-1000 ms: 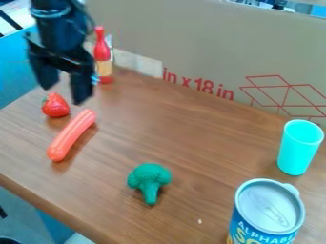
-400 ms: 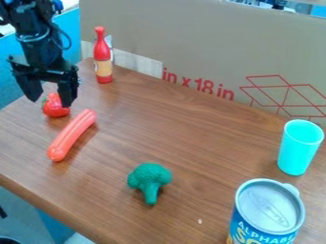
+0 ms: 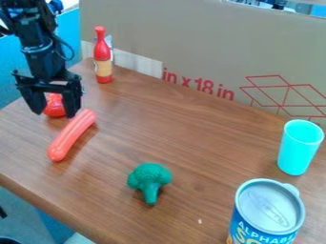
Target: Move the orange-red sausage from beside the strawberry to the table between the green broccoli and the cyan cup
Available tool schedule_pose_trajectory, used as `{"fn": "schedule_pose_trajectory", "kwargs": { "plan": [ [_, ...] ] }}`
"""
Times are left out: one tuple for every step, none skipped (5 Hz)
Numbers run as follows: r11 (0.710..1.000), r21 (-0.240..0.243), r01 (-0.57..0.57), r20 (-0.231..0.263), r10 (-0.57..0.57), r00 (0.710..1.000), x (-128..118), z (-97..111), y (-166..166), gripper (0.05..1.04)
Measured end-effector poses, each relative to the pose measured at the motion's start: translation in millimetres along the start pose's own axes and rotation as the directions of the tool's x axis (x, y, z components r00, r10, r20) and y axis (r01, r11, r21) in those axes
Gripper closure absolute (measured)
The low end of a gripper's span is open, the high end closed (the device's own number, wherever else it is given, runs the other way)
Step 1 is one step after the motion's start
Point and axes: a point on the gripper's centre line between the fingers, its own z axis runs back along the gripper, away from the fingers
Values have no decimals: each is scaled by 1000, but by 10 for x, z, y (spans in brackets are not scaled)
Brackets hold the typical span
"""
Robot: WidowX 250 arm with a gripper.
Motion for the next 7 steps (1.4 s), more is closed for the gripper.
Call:
{"fn": "schedule_pose_trajectory", "kwargs": {
  "plan": [
    [1000, -15, 23, -26, -23, 999, -19, -75, -24, 82],
    [998, -43, 41, -18, -42, 999, 10, -119, -99, 82],
    [997, -65, 47, -33, -49, 998, 13, -205, -179, 82],
    [995, -85, 47, -24, -49, 998, 45, -240, -279, 82],
    [995, -86, 50, -30, -53, 998, 59, -311, -354, 82],
    [996, -81, 43, -53, -47, 997, 72, -430, -378, 82],
    [997, -74, 9, -60, -13, 998, 115, -502, -367, 82]
  ]
}}
